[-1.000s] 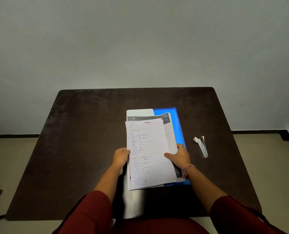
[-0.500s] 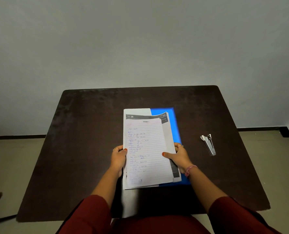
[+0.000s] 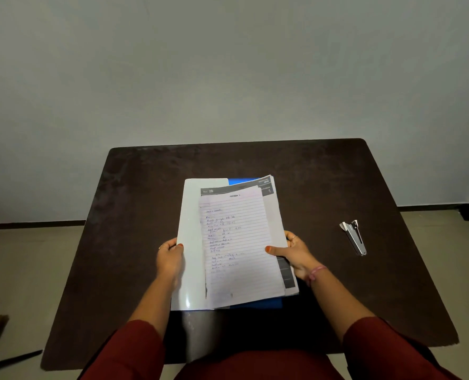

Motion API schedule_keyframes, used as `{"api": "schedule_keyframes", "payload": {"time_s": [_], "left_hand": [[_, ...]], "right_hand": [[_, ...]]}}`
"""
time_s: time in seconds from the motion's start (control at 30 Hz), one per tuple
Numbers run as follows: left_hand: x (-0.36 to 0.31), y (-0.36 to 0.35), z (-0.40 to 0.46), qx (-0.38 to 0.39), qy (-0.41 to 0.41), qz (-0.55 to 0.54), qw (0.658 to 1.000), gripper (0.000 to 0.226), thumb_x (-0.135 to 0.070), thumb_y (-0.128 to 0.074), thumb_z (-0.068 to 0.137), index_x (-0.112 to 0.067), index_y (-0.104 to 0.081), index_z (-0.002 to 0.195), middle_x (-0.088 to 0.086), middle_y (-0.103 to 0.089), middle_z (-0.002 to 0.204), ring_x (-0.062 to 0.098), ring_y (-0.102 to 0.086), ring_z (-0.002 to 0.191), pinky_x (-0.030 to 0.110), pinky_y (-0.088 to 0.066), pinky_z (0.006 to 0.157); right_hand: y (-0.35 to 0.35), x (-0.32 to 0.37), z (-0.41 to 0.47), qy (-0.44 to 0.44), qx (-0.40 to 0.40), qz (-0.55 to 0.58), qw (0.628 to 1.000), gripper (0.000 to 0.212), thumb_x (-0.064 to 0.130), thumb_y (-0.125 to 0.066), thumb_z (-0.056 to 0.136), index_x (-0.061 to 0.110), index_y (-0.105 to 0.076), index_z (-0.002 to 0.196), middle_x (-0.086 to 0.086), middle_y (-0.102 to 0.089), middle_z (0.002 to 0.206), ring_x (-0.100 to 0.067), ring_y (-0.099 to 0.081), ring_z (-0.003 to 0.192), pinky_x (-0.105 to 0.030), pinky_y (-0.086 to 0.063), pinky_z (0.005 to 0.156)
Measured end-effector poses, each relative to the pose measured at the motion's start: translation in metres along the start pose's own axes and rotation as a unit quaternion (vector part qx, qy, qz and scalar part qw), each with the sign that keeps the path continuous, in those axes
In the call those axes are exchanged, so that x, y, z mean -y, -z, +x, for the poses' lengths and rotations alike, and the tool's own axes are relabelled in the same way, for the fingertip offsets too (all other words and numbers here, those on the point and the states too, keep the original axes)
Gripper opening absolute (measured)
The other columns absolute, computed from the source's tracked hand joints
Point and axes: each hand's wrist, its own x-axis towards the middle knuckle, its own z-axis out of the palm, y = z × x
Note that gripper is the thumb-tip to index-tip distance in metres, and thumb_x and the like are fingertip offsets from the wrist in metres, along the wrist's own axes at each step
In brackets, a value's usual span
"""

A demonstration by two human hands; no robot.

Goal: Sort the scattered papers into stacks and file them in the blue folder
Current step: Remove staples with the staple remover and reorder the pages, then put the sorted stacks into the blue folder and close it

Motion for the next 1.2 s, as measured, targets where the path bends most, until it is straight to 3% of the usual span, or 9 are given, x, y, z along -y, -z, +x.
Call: {"api": "schedule_keyframes", "payload": {"time_s": [0.1,0.3,0.47,0.57,0.63,0.7,0.77,0.93,1.2], "left_hand": [[-0.002,0.004,0.010,-0.033,-0.006,0.019,0.999,0.025,0.000,-0.047,0.093,-0.003,-0.061,0.113,0.012,-0.063,0.107,0.021,-0.055,0.086,0.029,-0.041,0.078],[-0.005,0.013,0.033,-0.101,-0.030,0.116,0.988,0.028,-0.004,-0.045,0.093,-0.006,-0.059,0.118,0.017,-0.060,0.122,0.035,-0.055,0.110,0.037,-0.043,0.094],[-0.008,0.000,0.024,-0.129,-0.068,0.310,0.940,0.042,-0.007,-0.052,0.090,-0.012,-0.050,0.132,0.014,-0.033,0.144,0.036,-0.035,0.128,0.049,-0.028,0.105],[0.002,-0.017,0.007,-0.057,-0.201,0.422,0.882,0.055,-0.019,-0.057,0.090,-0.012,-0.040,0.141,0.013,-0.020,0.154,0.034,-0.023,0.139,0.050,-0.022,0.112],[0.012,-0.031,-0.004,0.057,-0.289,0.489,0.821,0.066,-0.039,-0.052,0.093,-0.018,-0.027,0.149,0.009,-0.007,0.160,0.029,-0.007,0.147,0.048,-0.009,0.117],[0.023,-0.049,-0.017,0.167,-0.335,0.559,0.740,0.081,-0.068,-0.031,0.088,-0.025,-0.010,0.153,0.004,0.007,0.161,0.027,0.006,0.148,0.049,0.002,0.116],[0.033,-0.064,-0.027,0.220,-0.338,0.605,0.686,0.104,-0.090,0.000,0.065,-0.033,0.004,0.152,0.001,0.019,0.159,0.032,0.016,0.146,0.058,0.005,0.113],[0.046,-0.074,-0.031,0.224,-0.291,0.635,0.679,0.130,-0.095,0.024,0.034,-0.037,0.014,0.149,0.001,0.027,0.157,0.037,0.023,0.143,0.068,0.003,0.109],[0.037,-0.058,-0.017,0.201,-0.273,0.618,0.709,0.129,-0.098,0.016,0.036,-0.037,0.012,0.150,0.000,0.028,0.157,0.035,0.023,0.143,0.067,0.006,0.108]], "right_hand": [[0.024,0.007,0.002,-0.013,-0.006,0.013,1.000,0.061,-0.007,-0.078,0.061,0.006,-0.054,0.115,-0.017,-0.069,0.108,-0.032,-0.067,0.096,-0.045,-0.056,0.081],[0.070,0.027,0.000,-0.039,-0.045,-0.007,0.998,0.047,-0.012,-0.072,0.071,0.006,-0.057,0.112,-0.014,-0.069,0.106,-0.024,-0.069,0.086,-0.032,-0.059,0.064],[0.095,0.039,0.005,-0.043,-0.081,-0.061,0.994,0.050,-0.010,-0.076,0.069,0.004,-0.056,0.113,-0.015,-0.068,0.109,-0.027,-0.067,0.092,-0.036,-0.057,0.075],[0.099,0.044,0.007,-0.046,-0.097,-0.095,0.990,0.047,-0.009,-0.077,0.069,0.009,-0.054,0.105,-0.014,-0.066,0.111,-0.031,-0.065,0.099,-0.043,-0.052,0.089],[0.098,0.047,0.006,-0.041,-0.104,-0.111,0.988,0.046,-0.009,-0.076,0.070,0.010,-0.052,0.105,-0.012,-0.065,0.110,-0.030,-0.063,0.100,-0.041,-0.051,0.088],[0.097,0.047,0.005,-0.032,-0.114,-0.114,0.986,0.048,-0.010,-0.075,0.071,0.009,-0.050,0.107,-0.013,-0.064,0.110,-0.031,-0.062,0.101,-0.041,-0.051,0.087],[0.098,0.047,0.003,-0.031,-0.121,-0.106,0.987,0.048,-0.012,-0.073,0.073,0.007,-0.050,0.110,-0.013,-0.063,0.110,-0.031,-0.061,0.100,-0.041,-0.051,0.086],[0.112,0.046,0.001,-0.032,-0.138,-0.111,0.984,0.055,-0.012,-0.073,0.072,-0.002,-0.051,0.121,-0.014,-0.065,0.111,-0.029,-0.062,0.096,-0.038,-0.051,0.083],[0.122,0.050,-0.001,-0.030,-0.151,-0.154,0.976,0.048,-0.008,-0.075,0.072,0.005,-0.053,0.113,-0.010,-0.063,0.111,-0.028,-0.061,0.101,-0.041,-0.051,0.091]]}}
